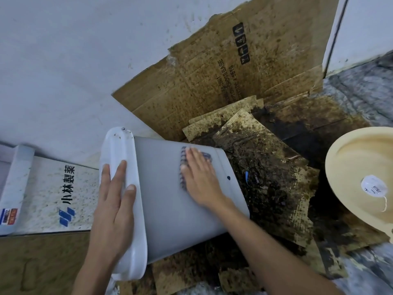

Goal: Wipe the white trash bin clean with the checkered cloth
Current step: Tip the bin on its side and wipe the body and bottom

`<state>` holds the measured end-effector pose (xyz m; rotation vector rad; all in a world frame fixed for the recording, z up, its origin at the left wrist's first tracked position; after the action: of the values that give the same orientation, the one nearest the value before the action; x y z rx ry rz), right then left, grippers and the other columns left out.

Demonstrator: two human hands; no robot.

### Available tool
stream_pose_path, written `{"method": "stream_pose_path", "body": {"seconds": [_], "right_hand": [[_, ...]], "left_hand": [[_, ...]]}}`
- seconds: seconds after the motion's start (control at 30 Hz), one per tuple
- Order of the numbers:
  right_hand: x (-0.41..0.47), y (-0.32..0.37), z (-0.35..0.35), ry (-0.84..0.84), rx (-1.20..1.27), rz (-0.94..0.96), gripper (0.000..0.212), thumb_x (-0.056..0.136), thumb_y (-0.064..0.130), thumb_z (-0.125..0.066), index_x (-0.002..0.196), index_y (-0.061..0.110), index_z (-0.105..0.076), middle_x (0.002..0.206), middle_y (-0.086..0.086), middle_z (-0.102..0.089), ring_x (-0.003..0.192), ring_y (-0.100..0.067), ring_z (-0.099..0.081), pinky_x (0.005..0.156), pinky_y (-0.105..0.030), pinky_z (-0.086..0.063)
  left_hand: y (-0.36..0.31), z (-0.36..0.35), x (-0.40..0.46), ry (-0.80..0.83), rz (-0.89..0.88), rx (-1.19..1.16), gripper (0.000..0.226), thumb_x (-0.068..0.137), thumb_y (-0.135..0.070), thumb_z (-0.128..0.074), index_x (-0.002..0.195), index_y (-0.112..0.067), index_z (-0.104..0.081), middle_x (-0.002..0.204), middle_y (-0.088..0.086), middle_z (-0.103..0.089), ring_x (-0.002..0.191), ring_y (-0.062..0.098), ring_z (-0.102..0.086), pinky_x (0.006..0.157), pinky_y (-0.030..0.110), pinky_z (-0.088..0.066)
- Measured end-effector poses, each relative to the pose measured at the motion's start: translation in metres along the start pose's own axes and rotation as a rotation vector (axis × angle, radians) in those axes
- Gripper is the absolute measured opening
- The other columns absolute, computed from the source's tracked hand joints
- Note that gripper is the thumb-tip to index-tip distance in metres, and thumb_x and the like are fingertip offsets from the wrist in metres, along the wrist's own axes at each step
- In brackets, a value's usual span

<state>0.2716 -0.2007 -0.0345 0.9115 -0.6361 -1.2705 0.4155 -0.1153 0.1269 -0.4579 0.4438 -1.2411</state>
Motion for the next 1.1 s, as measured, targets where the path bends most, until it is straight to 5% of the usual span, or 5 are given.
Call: {"method": "stream_pose_path", "body": {"seconds": [0.33, 0.67, 0.8, 0.93, 1.1], "right_hand": [[-0.024, -0.111, 0.004, -0.007, 0.071, -0.336, 0.057, 0.106, 0.04, -0.02, 0.157, 0.016, -0.009, 0.165, -0.002, -0.005, 0.151, -0.013, 0.0, 0.123, -0.038, -0.001], [-0.141, 0.065, -0.005, -0.05, 0.127, -0.027, 0.069, 0.091, 0.062, 0.015, 0.153, 0.031, 0.008, 0.159, 0.02, 0.015, 0.144, 0.005, 0.02, 0.118, -0.023, 0.013], [-0.11, 0.101, -0.001, 0.027, 0.228, 0.175, 0.054, 0.104, 0.044, -0.014, 0.156, 0.027, -0.01, 0.163, 0.016, -0.004, 0.146, 0.006, 0.005, 0.12, -0.024, 0.006], [-0.061, 0.073, 0.0, 0.004, 0.153, 0.192, 0.053, 0.106, 0.038, -0.023, 0.156, 0.026, -0.012, 0.163, 0.014, -0.006, 0.147, 0.006, 0.003, 0.122, -0.03, 0.001], [-0.055, -0.024, 0.003, -0.013, 0.064, -0.086, 0.059, 0.103, 0.051, -0.021, 0.157, 0.027, -0.009, 0.164, 0.012, -0.005, 0.149, -0.002, 0.002, 0.123, -0.038, -0.004]], "left_hand": [[-0.001, -0.003, 0.001, -0.015, -0.016, -0.038, 0.057, 0.093, -0.055, -0.032, 0.15, -0.054, -0.028, 0.161, -0.033, -0.002, 0.142, -0.019, -0.002, 0.109, 0.016, -0.006], [-0.007, -0.002, -0.001, 0.076, -0.035, -0.125, 0.046, 0.107, -0.037, -0.034, 0.144, -0.063, -0.024, 0.161, -0.033, 0.004, 0.138, -0.025, 0.003, 0.11, 0.015, -0.005], [-0.002, 0.0, -0.003, 0.059, -0.026, -0.122, 0.047, 0.106, -0.036, -0.032, 0.146, -0.06, -0.024, 0.162, -0.031, 0.004, 0.147, -0.012, 0.002, 0.116, 0.024, -0.005], [-0.004, -0.003, -0.003, 0.035, -0.035, -0.103, 0.054, 0.096, -0.046, -0.029, 0.148, -0.056, -0.025, 0.163, -0.027, 0.002, 0.148, -0.011, 0.002, 0.115, 0.022, -0.003], [-0.004, -0.003, -0.006, 0.021, -0.028, -0.104, 0.053, 0.097, -0.049, -0.029, 0.149, -0.057, -0.026, 0.162, -0.031, 0.001, 0.146, -0.012, -0.001, 0.112, 0.023, -0.005]]}}
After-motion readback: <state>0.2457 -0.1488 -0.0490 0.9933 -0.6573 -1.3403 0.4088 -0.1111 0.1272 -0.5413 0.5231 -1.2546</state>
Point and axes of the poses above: each hand's wrist, its own x-axis towards the middle knuckle, its own z-axis out of the back of the hand, y = z × x, the point moved 4 cm from there along x, towards the middle knuckle
